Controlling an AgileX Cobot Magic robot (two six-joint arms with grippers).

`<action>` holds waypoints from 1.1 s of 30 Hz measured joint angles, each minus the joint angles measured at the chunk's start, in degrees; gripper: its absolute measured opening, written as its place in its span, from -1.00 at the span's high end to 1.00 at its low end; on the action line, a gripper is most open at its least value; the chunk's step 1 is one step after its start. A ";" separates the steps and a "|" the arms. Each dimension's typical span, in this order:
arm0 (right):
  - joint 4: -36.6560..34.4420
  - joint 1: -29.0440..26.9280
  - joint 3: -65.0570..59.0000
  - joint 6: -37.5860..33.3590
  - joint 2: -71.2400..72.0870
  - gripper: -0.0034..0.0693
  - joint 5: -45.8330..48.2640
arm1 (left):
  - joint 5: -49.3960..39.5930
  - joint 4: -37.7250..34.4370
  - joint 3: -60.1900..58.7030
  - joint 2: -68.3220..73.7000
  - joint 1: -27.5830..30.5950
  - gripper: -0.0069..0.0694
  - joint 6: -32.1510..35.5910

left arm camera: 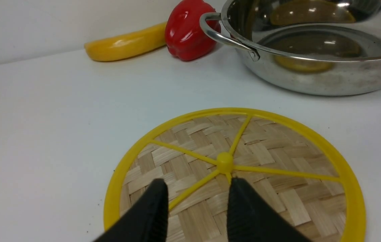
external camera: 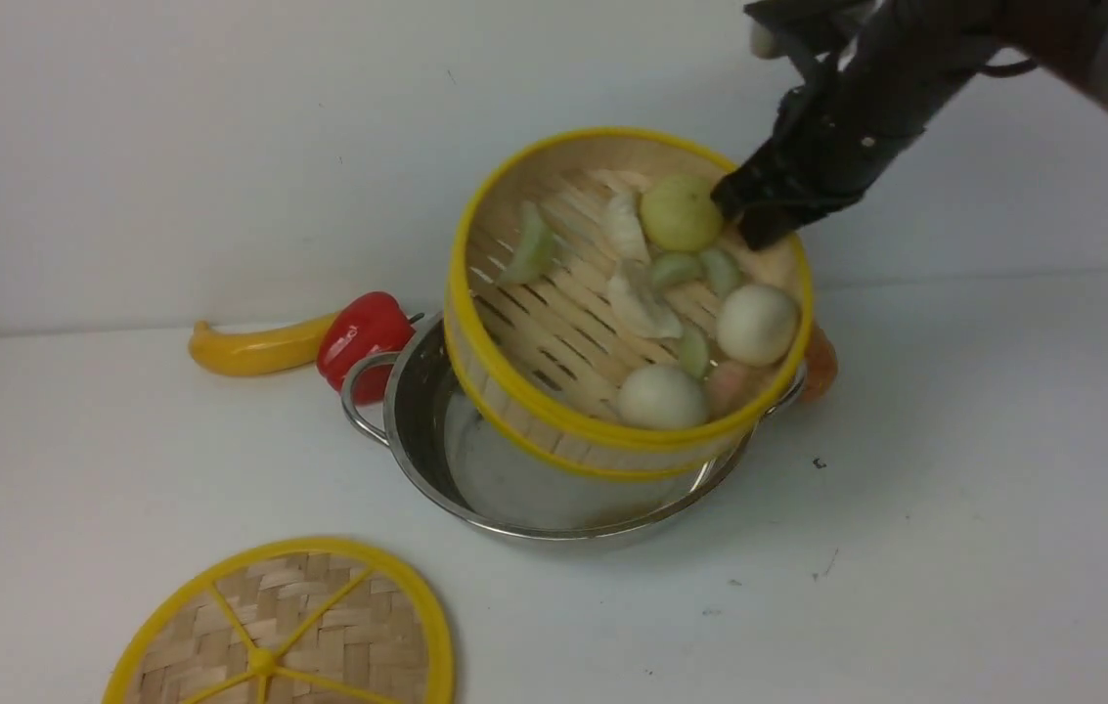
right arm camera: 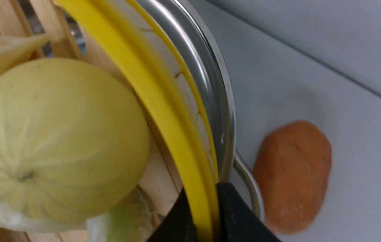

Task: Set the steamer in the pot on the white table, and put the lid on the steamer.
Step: 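Place the bamboo steamer basket of food into the steel pot with the right gripper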

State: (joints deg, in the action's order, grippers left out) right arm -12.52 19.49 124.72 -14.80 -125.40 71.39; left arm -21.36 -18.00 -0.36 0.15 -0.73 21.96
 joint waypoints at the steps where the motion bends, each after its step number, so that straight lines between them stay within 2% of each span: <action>1: -0.10 0.40 1.96 -0.19 -1.58 0.75 0.00 | 0.00 0.00 0.00 0.00 0.00 0.19 0.00; 7: -0.42 0.92 8.99 -1.02 -9.38 0.75 0.00 | 0.00 0.00 0.00 0.00 0.00 0.19 0.00; 14: -0.52 0.92 10.68 -4.33 -16.85 0.75 -0.31 | 0.00 0.00 0.00 0.00 0.00 0.19 0.00; 25: -1.81 0.92 11.33 -5.68 -18.79 0.73 -1.20 | 0.00 0.00 0.00 0.00 0.00 0.19 0.00; 28: -2.38 0.92 11.33 -6.30 -18.79 0.60 -1.20 | 0.00 0.00 0.00 0.00 0.00 0.19 0.00; 33: -2.59 0.98 11.33 -6.83 -18.68 0.05 -0.94 | 0.00 0.00 0.00 0.00 0.00 0.19 0.00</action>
State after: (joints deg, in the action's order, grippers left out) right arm -15.10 20.47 136.05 -21.63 -144.08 70.46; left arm -21.36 -18.00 -0.36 0.15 -0.73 21.96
